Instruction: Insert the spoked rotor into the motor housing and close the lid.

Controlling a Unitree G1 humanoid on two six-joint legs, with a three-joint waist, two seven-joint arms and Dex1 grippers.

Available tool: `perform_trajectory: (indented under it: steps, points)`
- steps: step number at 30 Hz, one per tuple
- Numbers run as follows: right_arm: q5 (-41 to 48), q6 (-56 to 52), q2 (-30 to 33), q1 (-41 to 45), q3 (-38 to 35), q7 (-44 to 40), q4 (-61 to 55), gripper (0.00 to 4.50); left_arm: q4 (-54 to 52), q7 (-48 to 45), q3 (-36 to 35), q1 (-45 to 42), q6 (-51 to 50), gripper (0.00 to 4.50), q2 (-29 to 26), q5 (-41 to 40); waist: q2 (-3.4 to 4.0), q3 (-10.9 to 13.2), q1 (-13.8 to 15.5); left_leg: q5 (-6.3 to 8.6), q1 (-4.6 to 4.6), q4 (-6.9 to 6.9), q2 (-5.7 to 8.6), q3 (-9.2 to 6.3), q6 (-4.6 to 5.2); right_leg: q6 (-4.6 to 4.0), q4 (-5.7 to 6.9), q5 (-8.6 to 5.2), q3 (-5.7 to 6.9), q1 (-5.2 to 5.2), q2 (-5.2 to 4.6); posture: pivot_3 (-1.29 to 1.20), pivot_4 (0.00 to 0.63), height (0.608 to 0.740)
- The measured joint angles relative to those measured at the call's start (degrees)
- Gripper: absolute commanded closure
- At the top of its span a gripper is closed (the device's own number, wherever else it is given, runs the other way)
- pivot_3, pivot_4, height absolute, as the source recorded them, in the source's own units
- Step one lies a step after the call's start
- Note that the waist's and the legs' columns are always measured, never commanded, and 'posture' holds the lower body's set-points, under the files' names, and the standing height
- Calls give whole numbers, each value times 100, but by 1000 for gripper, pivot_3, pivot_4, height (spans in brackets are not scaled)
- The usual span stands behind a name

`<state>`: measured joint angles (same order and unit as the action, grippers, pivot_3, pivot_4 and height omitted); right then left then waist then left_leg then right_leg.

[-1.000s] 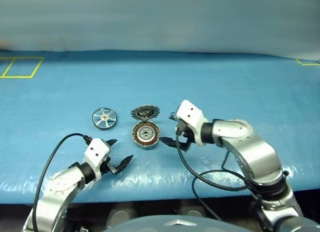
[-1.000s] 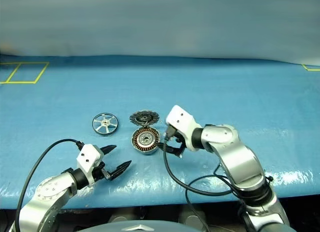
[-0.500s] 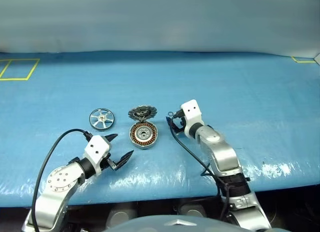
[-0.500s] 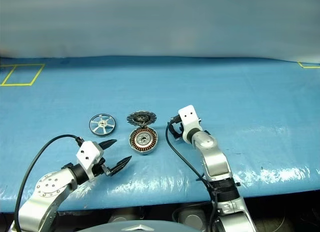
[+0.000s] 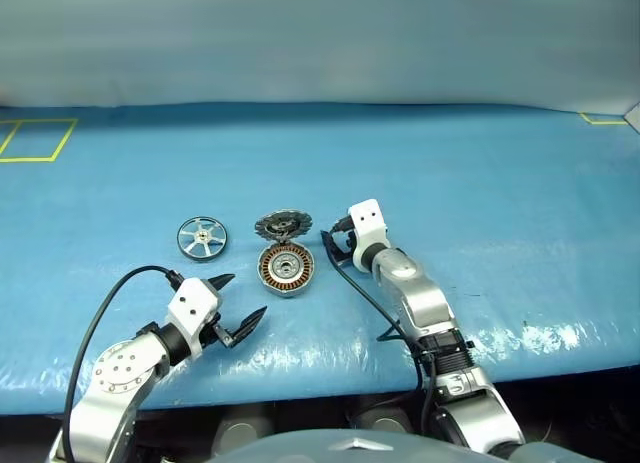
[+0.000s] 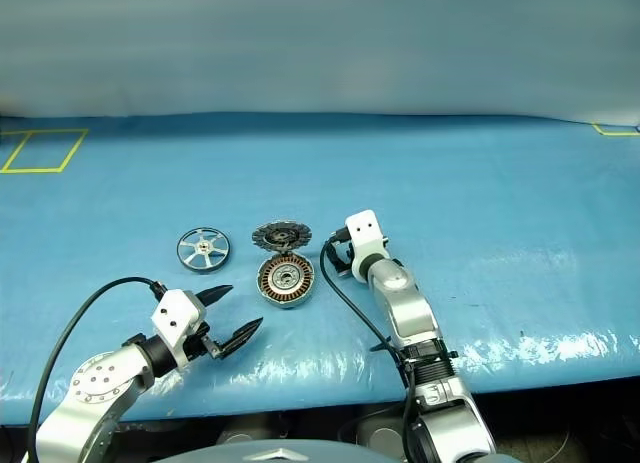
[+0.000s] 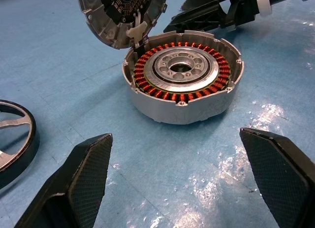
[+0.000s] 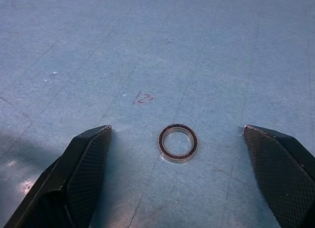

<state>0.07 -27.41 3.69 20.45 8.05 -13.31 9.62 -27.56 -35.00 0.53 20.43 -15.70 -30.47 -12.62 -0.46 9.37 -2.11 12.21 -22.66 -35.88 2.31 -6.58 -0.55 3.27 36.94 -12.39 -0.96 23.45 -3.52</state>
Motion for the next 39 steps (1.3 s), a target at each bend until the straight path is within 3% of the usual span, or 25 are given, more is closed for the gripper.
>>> perform_trajectory:
  steps: [10, 14, 22, 25, 32, 39]
  points:
    - [-72, -65, -61, -32, 189, 71, -92, 3810, 0, -5, 3, 0, 29, 0, 10, 9, 1, -2, 5, 0, -1, -1, 1, -1, 0, 0, 0, 1, 0, -1, 0, 0, 150, 740]
    - [-99, -424, 250, -426, 397, -119, -831, 3833, 0, 5, 4, 7, 41, 0, 37, 21, 1, -2, 17, 1, -3, 2, 1, -3, 1, 0, -4, 0, -1, 0, -4, 0, 150, 740]
    - [236, -1426, 1935, -1198, 809, -1510, -3131, 3833, -1, 26, -3, 145, 281, 0, 98, 30, 8, 4, 8, 2, -13, 0, -23, -2, 1, 1, -4, -3, 0, 8, -9, 0, 150, 740]
    - [552, -1665, 2227, -1172, 838, -1960, -3871, 3833, 8, -47, -5, 157, 368, 0, 124, -31, 6, 4, 6, 3, -13, -1, -38, 0, 0, 0, -5, -3, 4, 7, 0, 0, 150, 740]
    - [909, -1892, 1897, -670, 1355, -2143, -4189, 3833, 77, -184, -8, 179, 590, 0, 172, -157, 2, 4, 16, 4, -15, -1, -40, 0, -3, -1, -7, -4, 7, 8, 1, 0, 150, 740]
    - [580, -1695, 1058, -373, 2078, -1673, -3169, 3833, 205, -223, -4, 218, 666, 0, 173, -150, 2, 4, 19, 6, -16, -1, -38, 0, -5, -2, -8, -3, 6, 10, 0, 0, 150, 740]
